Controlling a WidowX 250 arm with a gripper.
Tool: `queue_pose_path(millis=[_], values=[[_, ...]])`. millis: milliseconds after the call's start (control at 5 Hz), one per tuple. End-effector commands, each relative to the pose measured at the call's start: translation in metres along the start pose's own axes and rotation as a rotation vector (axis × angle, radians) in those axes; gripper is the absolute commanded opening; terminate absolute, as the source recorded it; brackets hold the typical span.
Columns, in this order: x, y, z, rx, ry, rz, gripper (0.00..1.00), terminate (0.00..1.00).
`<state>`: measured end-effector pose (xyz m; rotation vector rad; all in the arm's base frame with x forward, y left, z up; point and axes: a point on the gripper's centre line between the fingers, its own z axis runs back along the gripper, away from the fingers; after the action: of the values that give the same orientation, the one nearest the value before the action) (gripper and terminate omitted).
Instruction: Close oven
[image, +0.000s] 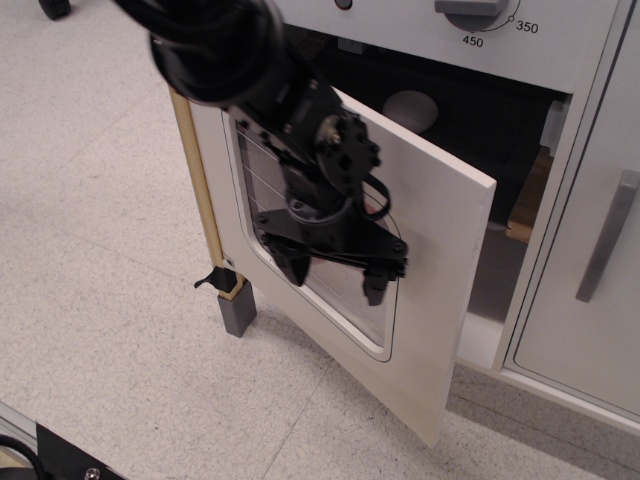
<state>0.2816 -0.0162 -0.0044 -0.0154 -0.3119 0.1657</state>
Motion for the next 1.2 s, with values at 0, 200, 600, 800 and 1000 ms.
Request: queue_pose_path(millis=[0,200,600,800,1000], values=[[0.037,-0.032,0.003,-0.055,-0.080,-0.015,1.00,0.00],[0.050,-0.044,-0.001,-0.056,-0.094,0.012,1.00,0.00],[0.082,-0.060,-0.013,-0.006,-0.209,0.065,1.00,0.00],[0.094,-0.060,-0.016,-0.002,-0.240,0.091,1.00,0.00],[0.102,-0.060,-0.017,-0.002,-0.249,0.111,1.00,0.00]])
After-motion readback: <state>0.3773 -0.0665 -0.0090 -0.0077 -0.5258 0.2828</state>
